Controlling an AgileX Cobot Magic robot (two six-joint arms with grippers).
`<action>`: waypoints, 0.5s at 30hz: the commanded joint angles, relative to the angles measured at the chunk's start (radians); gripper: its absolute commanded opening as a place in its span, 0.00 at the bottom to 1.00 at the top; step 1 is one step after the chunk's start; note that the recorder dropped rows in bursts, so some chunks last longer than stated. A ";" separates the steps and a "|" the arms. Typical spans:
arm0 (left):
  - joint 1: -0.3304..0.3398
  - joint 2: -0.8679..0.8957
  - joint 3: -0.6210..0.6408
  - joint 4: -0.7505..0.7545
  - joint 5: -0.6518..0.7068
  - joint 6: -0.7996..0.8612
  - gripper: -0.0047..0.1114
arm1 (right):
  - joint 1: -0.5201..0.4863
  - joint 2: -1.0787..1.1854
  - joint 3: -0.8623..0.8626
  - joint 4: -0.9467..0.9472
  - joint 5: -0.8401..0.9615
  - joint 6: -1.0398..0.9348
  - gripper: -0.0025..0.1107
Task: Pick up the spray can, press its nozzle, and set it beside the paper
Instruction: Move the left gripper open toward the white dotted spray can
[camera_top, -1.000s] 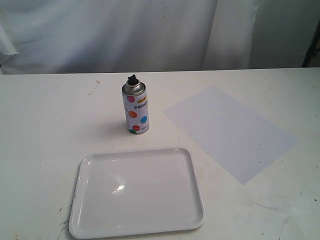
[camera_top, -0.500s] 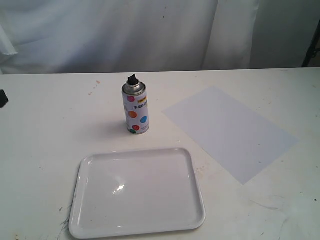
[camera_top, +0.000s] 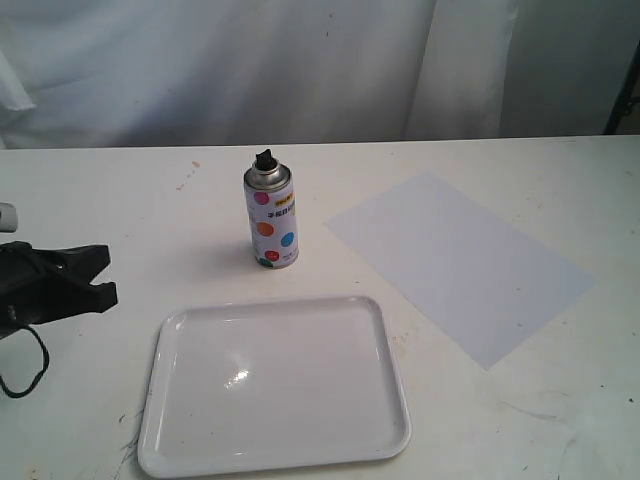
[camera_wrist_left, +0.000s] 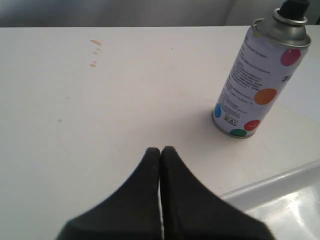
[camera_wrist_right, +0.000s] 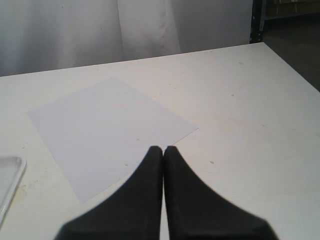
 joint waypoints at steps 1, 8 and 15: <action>-0.004 0.018 0.002 0.026 -0.043 -0.034 0.04 | -0.001 -0.003 0.003 0.001 -0.003 -0.004 0.02; -0.004 0.080 -0.002 0.052 -0.070 -0.056 0.11 | -0.001 -0.003 0.003 0.001 -0.003 -0.004 0.02; -0.004 0.099 -0.002 0.076 -0.243 -0.080 0.60 | -0.001 -0.003 0.003 0.001 -0.003 -0.004 0.02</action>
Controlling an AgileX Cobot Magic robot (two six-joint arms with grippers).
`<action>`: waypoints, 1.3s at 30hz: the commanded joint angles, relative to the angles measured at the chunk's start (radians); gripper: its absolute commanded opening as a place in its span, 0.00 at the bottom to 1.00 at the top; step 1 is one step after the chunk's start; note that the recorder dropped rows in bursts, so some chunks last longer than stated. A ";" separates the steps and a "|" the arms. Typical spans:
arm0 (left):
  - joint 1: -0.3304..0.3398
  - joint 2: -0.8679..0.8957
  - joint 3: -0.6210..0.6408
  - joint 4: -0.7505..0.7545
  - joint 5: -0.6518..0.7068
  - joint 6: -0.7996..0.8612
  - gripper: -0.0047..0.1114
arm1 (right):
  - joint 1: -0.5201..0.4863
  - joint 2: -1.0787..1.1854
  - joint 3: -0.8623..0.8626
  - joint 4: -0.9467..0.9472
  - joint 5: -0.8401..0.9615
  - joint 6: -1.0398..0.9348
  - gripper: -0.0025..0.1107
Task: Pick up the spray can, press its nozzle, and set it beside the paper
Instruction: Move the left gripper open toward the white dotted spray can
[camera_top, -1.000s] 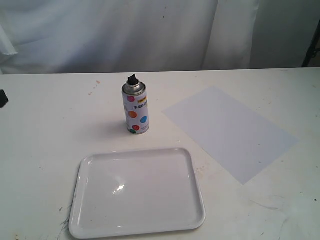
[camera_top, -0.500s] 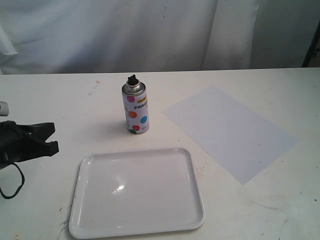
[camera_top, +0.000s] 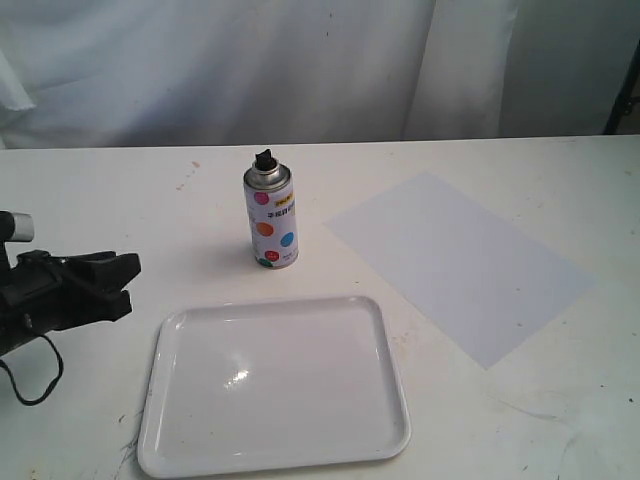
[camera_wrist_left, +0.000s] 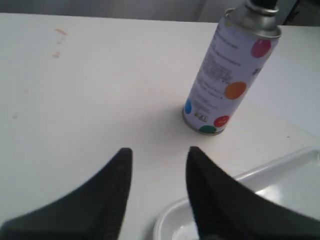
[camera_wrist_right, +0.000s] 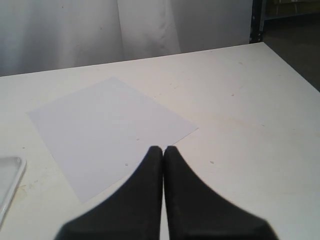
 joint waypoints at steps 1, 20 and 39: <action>-0.004 0.004 -0.002 0.010 -0.118 -0.053 0.65 | -0.001 -0.003 0.003 0.001 -0.003 -0.004 0.02; -0.143 0.300 -0.286 0.040 -0.138 0.055 0.70 | -0.001 -0.003 0.003 0.001 -0.003 -0.004 0.02; -0.166 0.339 -0.371 0.042 -0.140 0.002 0.90 | -0.001 -0.003 0.003 0.001 -0.003 0.012 0.02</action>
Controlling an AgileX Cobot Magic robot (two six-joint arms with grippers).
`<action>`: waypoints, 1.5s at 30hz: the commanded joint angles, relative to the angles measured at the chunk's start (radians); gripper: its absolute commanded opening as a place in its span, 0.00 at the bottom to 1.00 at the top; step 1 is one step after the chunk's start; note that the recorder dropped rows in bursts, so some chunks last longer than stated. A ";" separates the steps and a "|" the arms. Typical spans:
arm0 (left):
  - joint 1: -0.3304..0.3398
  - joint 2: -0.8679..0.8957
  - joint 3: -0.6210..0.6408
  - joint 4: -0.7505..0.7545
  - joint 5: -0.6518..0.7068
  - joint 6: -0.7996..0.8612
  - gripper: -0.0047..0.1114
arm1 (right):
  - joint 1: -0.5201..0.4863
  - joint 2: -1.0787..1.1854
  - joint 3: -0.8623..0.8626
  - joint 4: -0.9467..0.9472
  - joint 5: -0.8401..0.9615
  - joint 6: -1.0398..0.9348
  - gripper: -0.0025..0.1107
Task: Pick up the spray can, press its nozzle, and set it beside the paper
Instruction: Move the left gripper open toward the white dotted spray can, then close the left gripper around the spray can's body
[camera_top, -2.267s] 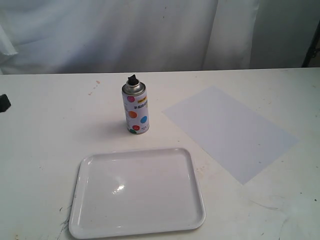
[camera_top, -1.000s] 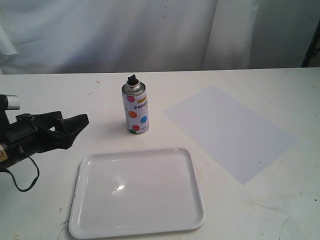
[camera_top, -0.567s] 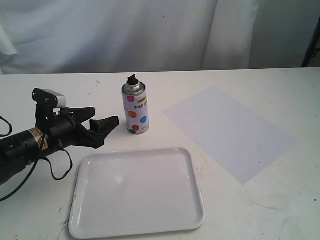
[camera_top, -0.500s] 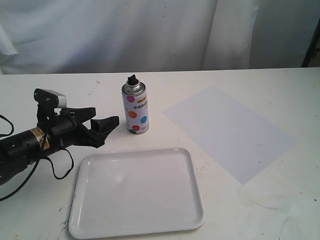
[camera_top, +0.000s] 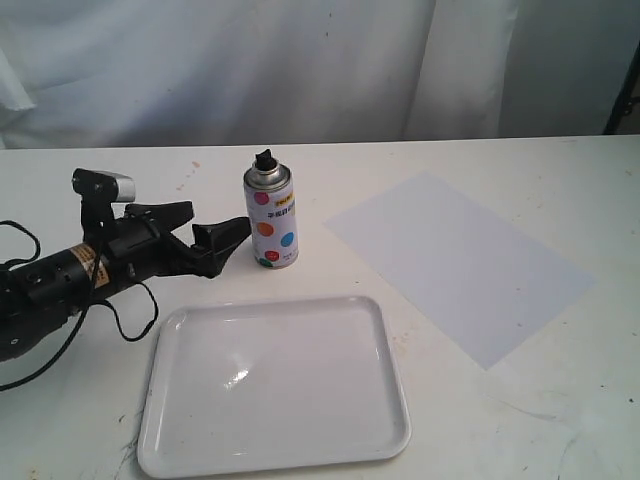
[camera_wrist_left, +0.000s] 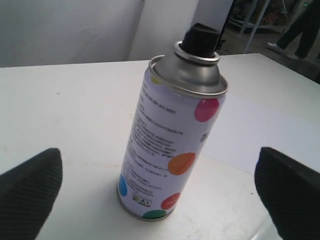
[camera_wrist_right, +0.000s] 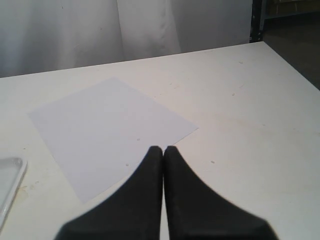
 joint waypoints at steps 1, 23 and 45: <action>-0.018 0.004 -0.037 0.000 0.023 0.040 0.90 | -0.001 -0.003 0.003 0.001 -0.003 0.004 0.02; -0.065 0.193 -0.233 0.073 0.021 0.049 0.90 | -0.001 -0.003 0.003 0.001 -0.003 0.015 0.02; -0.101 0.330 -0.433 0.069 -0.006 0.041 0.89 | -0.001 -0.003 0.003 0.001 -0.003 0.015 0.02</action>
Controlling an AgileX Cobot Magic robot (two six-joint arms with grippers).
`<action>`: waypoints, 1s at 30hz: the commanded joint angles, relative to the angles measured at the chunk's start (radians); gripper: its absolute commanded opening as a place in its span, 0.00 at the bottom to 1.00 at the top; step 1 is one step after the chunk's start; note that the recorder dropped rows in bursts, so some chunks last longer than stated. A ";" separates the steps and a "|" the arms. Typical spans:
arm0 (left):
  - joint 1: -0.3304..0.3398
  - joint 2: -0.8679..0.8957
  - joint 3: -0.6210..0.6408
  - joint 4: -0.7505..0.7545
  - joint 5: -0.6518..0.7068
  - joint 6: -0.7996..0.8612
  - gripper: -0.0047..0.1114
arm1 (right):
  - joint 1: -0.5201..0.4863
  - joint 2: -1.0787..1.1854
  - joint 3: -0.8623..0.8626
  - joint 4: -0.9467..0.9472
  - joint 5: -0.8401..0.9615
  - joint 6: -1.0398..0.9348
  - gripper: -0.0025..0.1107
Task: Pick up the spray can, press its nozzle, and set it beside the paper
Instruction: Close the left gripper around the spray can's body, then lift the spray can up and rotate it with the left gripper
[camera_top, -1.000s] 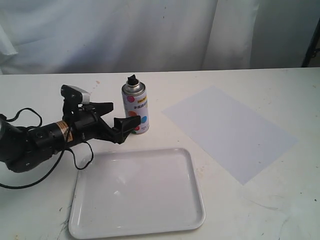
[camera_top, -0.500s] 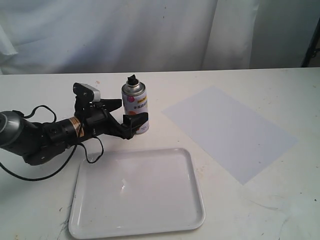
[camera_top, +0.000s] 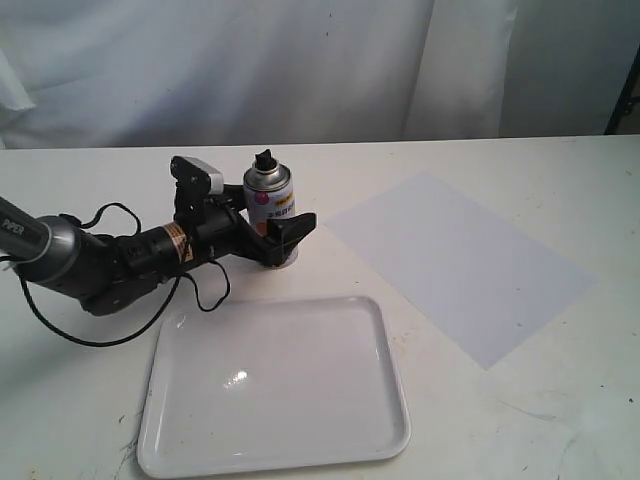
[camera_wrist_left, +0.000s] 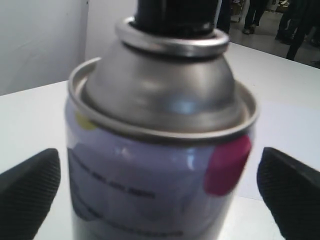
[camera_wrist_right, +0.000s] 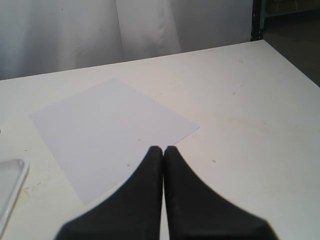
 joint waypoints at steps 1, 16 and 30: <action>-0.004 0.028 -0.029 -0.010 -0.015 0.001 0.89 | -0.001 -0.003 0.003 0.001 -0.003 0.002 0.02; -0.004 0.044 -0.034 -0.057 -0.076 -0.033 0.21 | -0.001 -0.003 0.003 0.001 -0.003 0.002 0.02; -0.004 -0.083 -0.034 0.037 0.211 -0.091 0.04 | -0.001 -0.003 0.003 0.001 -0.003 0.005 0.02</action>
